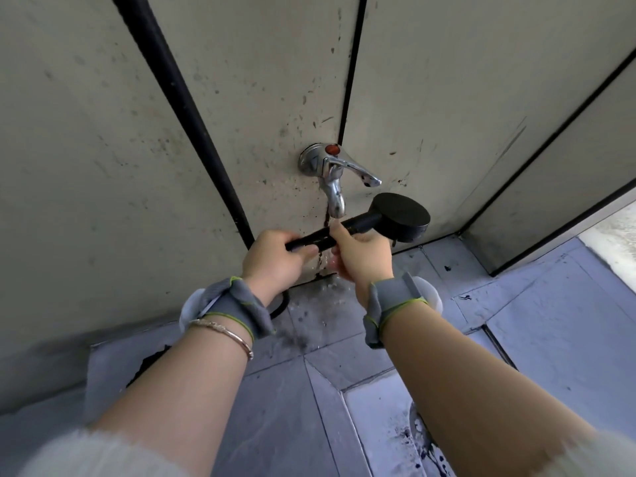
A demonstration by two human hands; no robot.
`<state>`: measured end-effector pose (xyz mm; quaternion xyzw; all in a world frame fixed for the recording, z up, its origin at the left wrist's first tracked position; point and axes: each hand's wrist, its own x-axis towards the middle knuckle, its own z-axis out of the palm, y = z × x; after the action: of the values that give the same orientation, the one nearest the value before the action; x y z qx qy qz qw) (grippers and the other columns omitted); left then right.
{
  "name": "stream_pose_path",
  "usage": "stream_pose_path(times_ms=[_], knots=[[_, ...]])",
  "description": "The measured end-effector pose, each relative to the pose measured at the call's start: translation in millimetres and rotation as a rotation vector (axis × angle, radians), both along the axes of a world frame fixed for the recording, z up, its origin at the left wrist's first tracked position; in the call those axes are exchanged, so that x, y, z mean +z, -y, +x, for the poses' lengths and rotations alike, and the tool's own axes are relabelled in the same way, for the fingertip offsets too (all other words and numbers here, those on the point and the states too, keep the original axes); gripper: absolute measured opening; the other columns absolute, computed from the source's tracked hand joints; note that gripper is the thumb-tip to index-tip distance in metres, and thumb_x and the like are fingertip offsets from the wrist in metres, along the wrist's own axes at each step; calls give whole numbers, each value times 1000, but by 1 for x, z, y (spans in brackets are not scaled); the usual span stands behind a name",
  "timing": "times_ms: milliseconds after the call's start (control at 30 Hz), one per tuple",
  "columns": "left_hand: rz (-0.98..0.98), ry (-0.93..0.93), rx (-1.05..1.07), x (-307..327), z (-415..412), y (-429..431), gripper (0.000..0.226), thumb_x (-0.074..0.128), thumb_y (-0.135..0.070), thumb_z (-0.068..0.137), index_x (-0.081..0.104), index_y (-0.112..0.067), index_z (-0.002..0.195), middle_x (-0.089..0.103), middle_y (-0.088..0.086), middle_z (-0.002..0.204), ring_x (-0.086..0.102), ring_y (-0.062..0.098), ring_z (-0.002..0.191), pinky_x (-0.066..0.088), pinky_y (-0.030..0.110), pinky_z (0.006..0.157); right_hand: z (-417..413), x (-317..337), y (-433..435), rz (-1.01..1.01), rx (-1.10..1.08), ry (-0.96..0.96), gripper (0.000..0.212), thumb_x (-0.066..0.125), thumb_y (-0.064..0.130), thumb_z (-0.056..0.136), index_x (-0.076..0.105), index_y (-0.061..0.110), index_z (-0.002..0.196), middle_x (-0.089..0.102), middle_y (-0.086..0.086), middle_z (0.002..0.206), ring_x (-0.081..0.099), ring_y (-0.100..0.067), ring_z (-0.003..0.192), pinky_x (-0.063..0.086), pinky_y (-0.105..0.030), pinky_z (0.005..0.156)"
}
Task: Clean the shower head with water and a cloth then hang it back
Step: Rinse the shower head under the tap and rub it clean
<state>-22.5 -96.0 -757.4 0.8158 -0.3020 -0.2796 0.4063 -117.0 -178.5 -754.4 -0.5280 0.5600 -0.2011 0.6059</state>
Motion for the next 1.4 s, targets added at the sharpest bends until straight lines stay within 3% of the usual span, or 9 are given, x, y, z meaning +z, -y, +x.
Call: stream_pose_path(times_ms=[100,233,400,533,733,867,1033,1133,1400], knots=[[-47,-18,-1,3,-3,0,18,65,-23,82,70,-8,91,61,10,75,52,22,71,41,28,67,-3,-3,2,177,24,-15,40,64,50,75,63,11,72,65,2,50,60,-15,48,47,-22,48],[-115,-135,-14,5,-6,-1,17,62,-13,85,69,-5,98,56,2,67,46,11,59,37,10,51,3,0,5,456,-46,473,14,56,23,90,57,10,90,66,-8,84,66,-17,66,55,-26,53],[-182,-291,-54,9,-12,2,24,55,-6,89,65,-14,109,62,10,89,55,13,73,47,12,65,2,3,6,541,-137,757,9,46,7,94,52,5,88,61,-7,74,60,-20,75,52,-37,86],[-153,-262,-35,8,-20,8,12,55,-18,89,65,-14,84,61,15,78,54,20,71,43,27,69,0,2,9,527,-252,840,7,47,13,95,48,7,92,55,-7,72,58,-17,69,53,-31,73],[-160,-249,22,12,-11,10,19,58,-19,88,63,-21,70,63,12,74,56,15,52,50,22,61,3,0,5,522,-182,854,15,46,16,96,49,6,85,57,-8,73,61,-19,71,55,-32,74],[-125,-220,24,13,1,-2,8,58,-15,87,66,-11,89,61,7,75,55,15,57,48,18,59,12,-1,-5,527,-68,766,7,45,2,93,49,5,88,55,-10,78,58,-21,76,55,-34,75],[-49,-137,0,14,11,-14,21,54,-25,90,63,-12,75,60,4,63,50,17,52,45,25,59,20,-4,-11,475,-75,584,26,47,30,95,50,6,106,64,-13,92,66,-22,75,59,-31,64],[-30,-109,-17,14,17,-16,21,56,-27,89,61,-17,70,60,1,60,49,15,49,43,25,57,22,-3,-7,471,-153,566,26,47,33,95,53,8,93,65,-11,85,66,-21,72,57,-33,68],[112,34,-88,9,19,-17,25,59,-30,86,67,-7,92,63,10,78,60,27,77,49,34,80,12,-7,0,456,-292,593,11,53,21,93,56,11,95,65,-4,79,67,-15,65,58,-30,54]])
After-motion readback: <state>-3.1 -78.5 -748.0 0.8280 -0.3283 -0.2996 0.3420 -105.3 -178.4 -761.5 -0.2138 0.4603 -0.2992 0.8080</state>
